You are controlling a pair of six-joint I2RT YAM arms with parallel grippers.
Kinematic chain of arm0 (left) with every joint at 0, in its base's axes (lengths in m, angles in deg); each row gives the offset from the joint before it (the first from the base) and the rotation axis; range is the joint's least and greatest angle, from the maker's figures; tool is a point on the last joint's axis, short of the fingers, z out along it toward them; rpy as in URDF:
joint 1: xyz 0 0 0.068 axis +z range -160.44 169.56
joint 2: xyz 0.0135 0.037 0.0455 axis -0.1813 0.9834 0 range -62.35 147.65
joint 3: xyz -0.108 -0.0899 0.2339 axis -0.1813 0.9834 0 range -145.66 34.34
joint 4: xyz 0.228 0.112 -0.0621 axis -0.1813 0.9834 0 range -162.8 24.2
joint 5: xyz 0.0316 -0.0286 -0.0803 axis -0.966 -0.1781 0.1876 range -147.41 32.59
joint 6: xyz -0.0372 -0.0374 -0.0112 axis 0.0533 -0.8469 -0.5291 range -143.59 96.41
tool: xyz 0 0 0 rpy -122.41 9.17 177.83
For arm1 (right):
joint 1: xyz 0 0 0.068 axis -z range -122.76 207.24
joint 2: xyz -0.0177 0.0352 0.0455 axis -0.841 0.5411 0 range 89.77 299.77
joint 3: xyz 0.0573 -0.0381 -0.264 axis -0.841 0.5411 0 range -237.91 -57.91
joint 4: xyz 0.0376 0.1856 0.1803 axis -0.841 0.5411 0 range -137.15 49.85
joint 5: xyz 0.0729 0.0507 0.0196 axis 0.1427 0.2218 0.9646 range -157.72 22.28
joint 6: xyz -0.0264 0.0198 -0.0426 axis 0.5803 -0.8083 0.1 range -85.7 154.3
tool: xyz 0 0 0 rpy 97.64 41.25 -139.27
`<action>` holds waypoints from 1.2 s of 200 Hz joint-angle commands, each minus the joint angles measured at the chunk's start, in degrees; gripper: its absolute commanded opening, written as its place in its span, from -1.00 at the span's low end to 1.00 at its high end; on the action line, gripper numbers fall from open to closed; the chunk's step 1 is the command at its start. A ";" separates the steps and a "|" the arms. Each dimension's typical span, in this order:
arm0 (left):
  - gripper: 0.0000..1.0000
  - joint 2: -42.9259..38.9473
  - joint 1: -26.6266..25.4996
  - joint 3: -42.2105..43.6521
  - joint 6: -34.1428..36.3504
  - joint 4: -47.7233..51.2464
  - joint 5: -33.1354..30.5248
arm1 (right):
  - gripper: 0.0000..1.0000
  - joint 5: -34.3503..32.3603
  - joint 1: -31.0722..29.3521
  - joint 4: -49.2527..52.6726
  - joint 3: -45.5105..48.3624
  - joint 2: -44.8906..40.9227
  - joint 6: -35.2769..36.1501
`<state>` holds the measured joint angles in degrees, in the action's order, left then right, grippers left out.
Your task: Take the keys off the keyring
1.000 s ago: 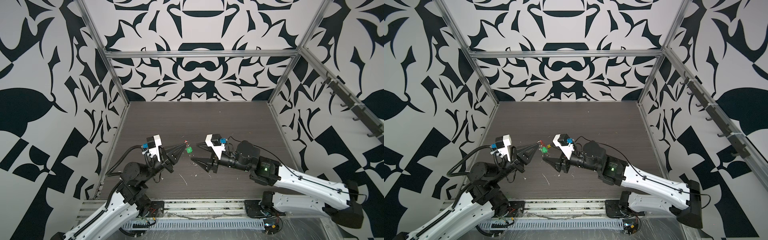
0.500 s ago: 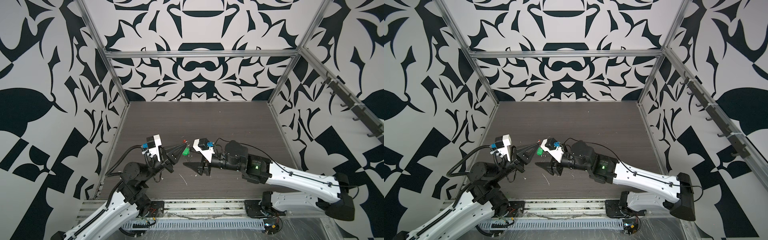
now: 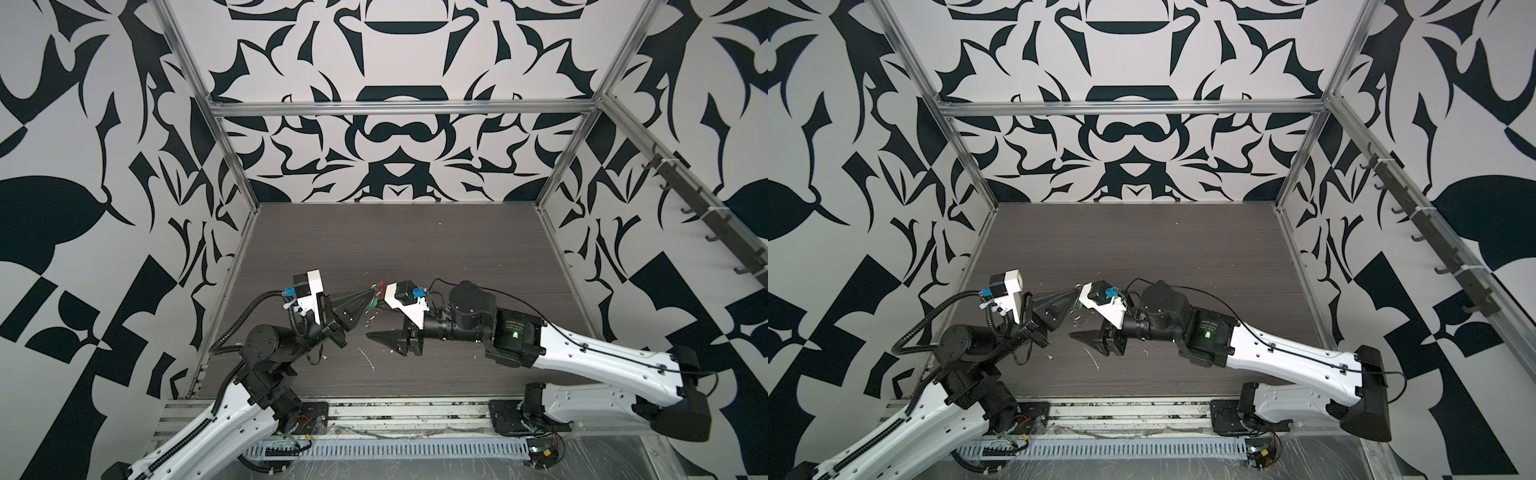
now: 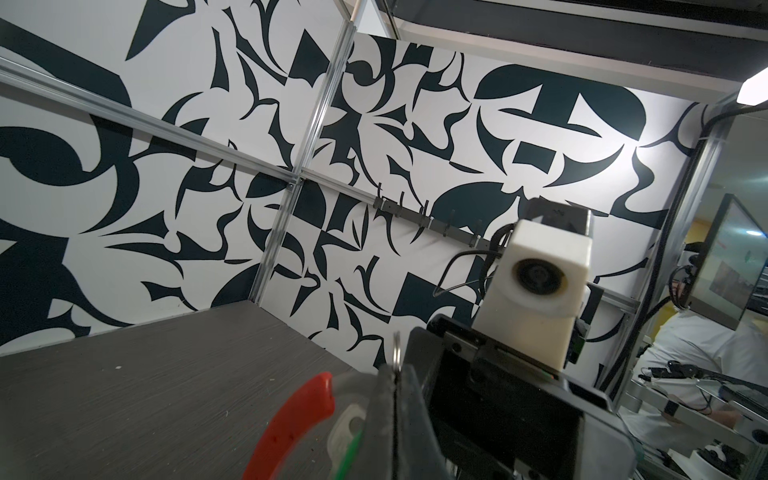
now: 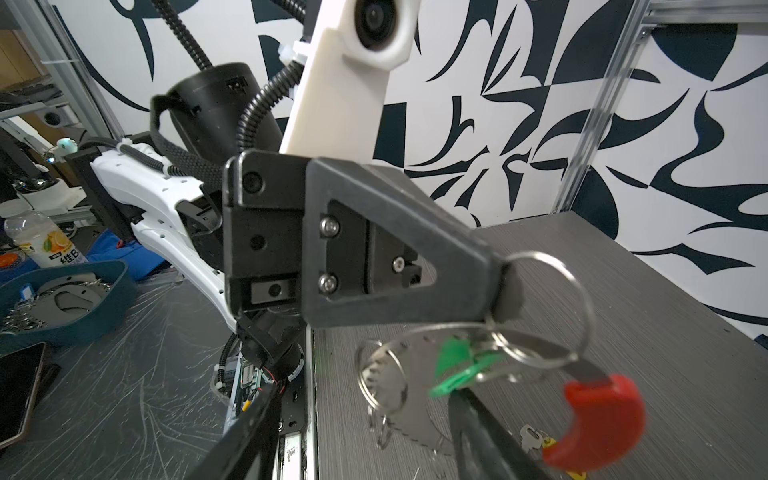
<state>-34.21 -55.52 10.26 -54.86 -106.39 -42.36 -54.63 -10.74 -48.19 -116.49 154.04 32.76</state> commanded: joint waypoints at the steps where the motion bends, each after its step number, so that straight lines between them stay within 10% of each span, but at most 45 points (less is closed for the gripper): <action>1: -1.00 -0.94 -0.15 -0.69 -0.68 -2.11 2.53 | 0.33 0.05 -0.31 -1.20 1.29 -3.69 -1.03; 54: -1.00 -2.12 -0.16 -2.27 -1.01 2.15 5.40 | 0.32 -1.64 -0.31 -4.74 7.92 -11.46 -2.91; 240: -1.00 -0.38 -1.59 -0.11 12.27 8.07 -19.53 | 0.37 -32.42 -0.25 -11.96 21.37 -19.68 -3.13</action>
<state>-34.93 -56.97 9.11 -45.31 -94.87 -57.98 -83.97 -10.79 -56.56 -93.87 132.56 29.40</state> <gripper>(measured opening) 0.046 0.654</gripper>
